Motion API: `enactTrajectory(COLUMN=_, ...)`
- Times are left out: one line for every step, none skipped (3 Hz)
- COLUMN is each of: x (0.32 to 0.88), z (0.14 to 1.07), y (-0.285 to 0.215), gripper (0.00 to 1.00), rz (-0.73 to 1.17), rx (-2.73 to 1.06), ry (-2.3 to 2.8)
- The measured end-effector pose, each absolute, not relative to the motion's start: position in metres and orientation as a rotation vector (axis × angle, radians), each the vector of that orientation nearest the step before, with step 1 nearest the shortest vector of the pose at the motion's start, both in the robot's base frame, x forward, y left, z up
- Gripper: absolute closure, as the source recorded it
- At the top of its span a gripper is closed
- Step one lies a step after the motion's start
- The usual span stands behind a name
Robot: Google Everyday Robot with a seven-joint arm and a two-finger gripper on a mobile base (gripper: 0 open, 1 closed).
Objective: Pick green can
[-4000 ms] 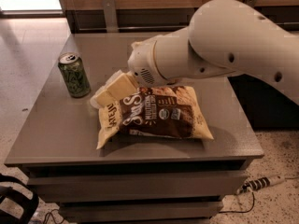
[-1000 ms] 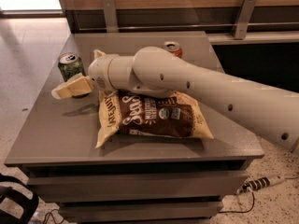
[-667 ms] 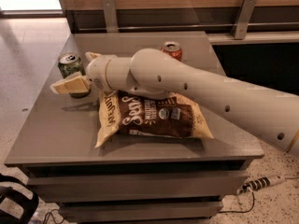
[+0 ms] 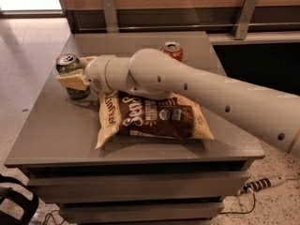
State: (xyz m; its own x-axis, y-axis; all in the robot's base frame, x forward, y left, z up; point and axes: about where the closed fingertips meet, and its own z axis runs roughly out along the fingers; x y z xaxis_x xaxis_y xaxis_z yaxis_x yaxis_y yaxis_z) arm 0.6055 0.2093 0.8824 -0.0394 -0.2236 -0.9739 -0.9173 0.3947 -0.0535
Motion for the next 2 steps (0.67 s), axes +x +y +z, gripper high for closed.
enactTrajectory(x=0.6044, z=0.8829, y=0.2111, gripper=0.88, rz=0.778, rx=-1.06, ry=1.532)
enactTrajectory(x=0.6033, z=0.8833, y=0.2129, gripper=1.0, rz=0.78, rx=-1.063, ry=1.53)
